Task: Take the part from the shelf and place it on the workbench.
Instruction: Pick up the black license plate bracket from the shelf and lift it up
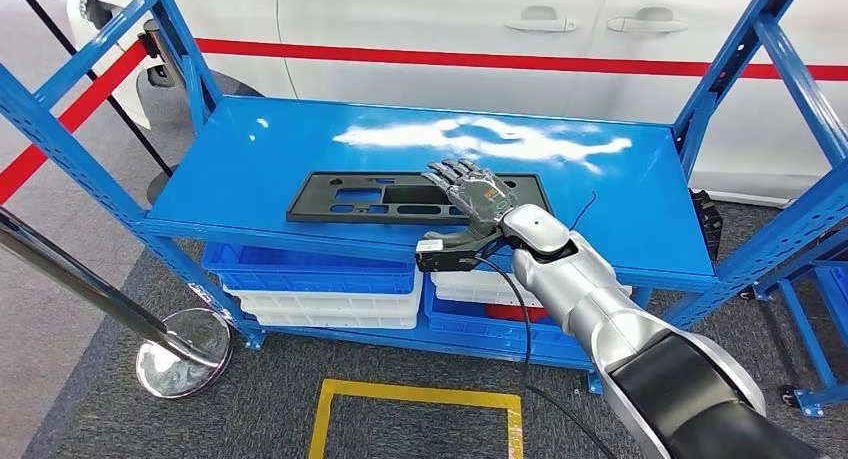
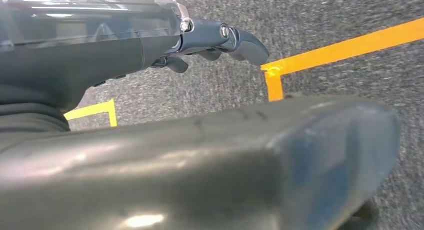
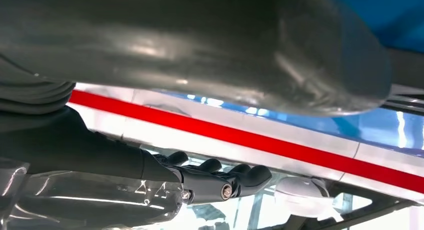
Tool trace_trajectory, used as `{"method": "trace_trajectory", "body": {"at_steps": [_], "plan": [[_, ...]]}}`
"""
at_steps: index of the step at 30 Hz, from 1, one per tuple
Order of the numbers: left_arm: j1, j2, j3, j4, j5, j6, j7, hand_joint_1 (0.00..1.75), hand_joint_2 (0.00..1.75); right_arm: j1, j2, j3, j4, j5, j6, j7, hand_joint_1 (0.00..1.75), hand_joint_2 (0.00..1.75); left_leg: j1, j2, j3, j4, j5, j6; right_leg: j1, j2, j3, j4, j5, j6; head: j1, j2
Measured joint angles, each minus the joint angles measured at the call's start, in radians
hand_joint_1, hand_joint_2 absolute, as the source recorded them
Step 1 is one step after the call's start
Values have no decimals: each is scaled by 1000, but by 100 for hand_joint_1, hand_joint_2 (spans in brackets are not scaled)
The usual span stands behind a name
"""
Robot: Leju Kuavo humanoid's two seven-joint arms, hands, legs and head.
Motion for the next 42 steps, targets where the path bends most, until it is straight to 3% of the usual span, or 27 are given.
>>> {"method": "trace_trajectory", "body": {"at_steps": [1, 4, 6, 7, 9, 10, 11, 12, 14, 16, 19, 21, 24, 25, 26, 27, 28, 30, 32, 33, 36, 37, 40, 41, 42], "plan": [[-1, 1, 0, 0, 1, 0, -1, 0, 0, -5, 1, 0, 9, 5, 1, 6, 0, 0, -4, 0, 14, -32, 8, 6, 0, 0, 0, -1, 1, 4, 0, 0], [0, 2, 0, 0, 3, 1, -2, 0, 0, -13, 4, 0, 33, 19, 1, 17, 0, 0, -6, 0, 23, -54, 14, 14, -3, -2, 1, -6, 4, 22, 0, 0], [0, 2, 0, 0, 4, 1, -3, 0, 0, -20, 4, 0, 45, 28, 2, 25, 0, 0, -1, 0, 32, -75, 28, 24, -2, -2, -10, 25, -20, 31, 0, 0], [-1, 2, 0, 0, 5, 1, -3, 0, 0, -22, 3, 0, 52, 33, 2, 30, 0, 0, 1, 1, 35, -82, 33, 27, -3, -2, -30, 71, -48, 34, 0, 0], [-1, 2, 0, 0, 5, 0, -4, 0, 0, -20, 3, 0, 68, 45, 1, 38, 0, 87, -1, 1, 33, -84, 35, 30, -4, -1, -89, 198, -109, 38, 0, 0], [0, 2, 0, 0, 4, 0, -3, 0, 0, -15, 3, 0, 75, 52, 0, 44, 0, 131, -1, 1, 31, -82, 35, 30, -5, -1, -111, 245, -123, 41, 0, 0], [1, 2, 0, 0, 4, 0, -3, 0, 0, -12, 3, 1, 81, 63, -1, 51, 0, 175, -1, 0, 29, -79, 34, 30, -6, -2, -117, 257, -118, 43, 0, 0], [2, 2, 0, 0, 3, 0, -2, 0, 0, -10, 3, 1, 87, 77, -3, 62, 0, 175, -1, -1, 28, -75, 33, 28, -7, -2, -102, 227, -95, 44, 0, 0], [3, 2, 0, 0, 1, 0, 0, 0, 0, -12, 3, 4, 94, 113, -14, 91, 0, 175, -1, -2, 25, -62, 25, 22, -9, -3, -34, 97, -36, 41, 0, 0], [3, 2, 0, 0, -1, 0, 0, 0, 0, -14, 3, 12, 99, 145, -34, 119, 0, 175, -5, -2, 18, -49, 17, 12, -6, -2, 8, 11, -12, 32, 0, 0], [2, 2, 0, 0, -2, 1, 0, 0, 0, -12, 4, 21, 104, 178, -66, 154, 0, 175, -6, -2, 12, -44, 14, -1, -3, -1, 9, 0, -11, 14, 0, 0], [2, 2, 0, 0, -3, 1, -1, 0, 0, -13, 5, 21, 106, 192, -83, 170, 0, 175, -3, -1, -1, -12, -10, -14, -7, -2, 10, -5, -7, 4, 0, 0], [0, 2, 0, 0, -5, 1, 0, 0, 0, -12, 7, 22, 108, 208, -91, 179, 0, 175, 3, 0, -80, 165, -99, -29, -9, -3, 11, -7, -7, -3, 0, 0], [0, 2, 0, 0, -5, 1, 0, 0, 0, -11, 7, 23, 109, 214, -91, 181, 0, 175, 4, 0, -107, 220, -117, -32, -8, -4, 11, -6, -7, -3, 0, 0], [0, 2, 0, 0, -6, 1, 1, 0, 0, -10, 7, 23, 110, 220, -91, 183, 0, 175, 5, 0, -120, 245, -117, -33, -8, -4, 11, -6, -7, -3, 0, 0], [1, 2, 0, 0, -6, 1, 2, 0, 0, -10, 7, 24, 111, 226, -91, 186, 0, 175, 6, 0, -113, 227, -96, -31, -8, -4, 12, -6, -8, -3, 0, 0], [0, 2, 0, 0, -6, 1, 2, 0, 0, -10, 7, 24, 111, 230, -91, 188, 0, 175, 6, 0, -88, 173, -63, -28, -8, -4, 13, -6, -8, -2, 0, 0], [-1, 2, 0, 0, -6, 1, 2, 0, 0, -14, 7, 25, 111, 234, -91, 191, 74, 175, 3, 0, -20, 28, -2, -17, -6, -3, 15, -6, -9, 2, 0, 0], [-3, 2, 0, 0, -6, 1, 2, 0, 0, -18, 8, 26, 111, 237, -90, 192, 160, 175, -3, -1, 15, -45, 16, -6, -5, -3, 15, -7, -7, 11, 0, 0], [-3, 2, 0, 0, -6, 1, 2, 0, 0, -18, 8, 26, 111, 240, -90, 192, 171, 175, -5, -1, 16, -48, 15, -2, -4, -3, 14, -9, -6, 18, 0, 0], [-3, 2, 0, 0, -4, 1, 2, 0, 0, -23, 9, 27, 111, 249, -91, 190, 175, 175, 0, -1, 22, -65, 27, 16, -4, -3, 8, 7, -20, 34, 0, 0], [-3, 2, 0, 0, -4, 1, 2, 0, 0, -25, 9, 27, 111, 250, -91, 189, 175, 175, 2, -1, 25, -71, 31, 22, -4, -2, -9, 44, -43, 38, 0, 0], [-2, 2, 0, 0, -1, 1, 2, 0, 0, -23, 9, 28, 114, 251, -91, 181, 175, 175, 0, 0, 23, -73, 33, 27, -5, -2, -100, 235, -131, 43, 0, 0], [-2, 2, 0, 0, -1, 1, 2, 0, 0, -20, 9, 28, 115, 251, -91, 178, 175, 175, 0, 0, 23, -71, 33, 27, -6, -3, -118, 270, -136, 45, 0, 0], [-1, 2, 0, 0, 0, 1, 2, 0, 0, -19, 9, 28, 116, 252, -92, 176, 175, 175, 0, 0, 22, -69, 32, 27, -7, -3, -116, 265, -121, 46, 0, 0]]}}
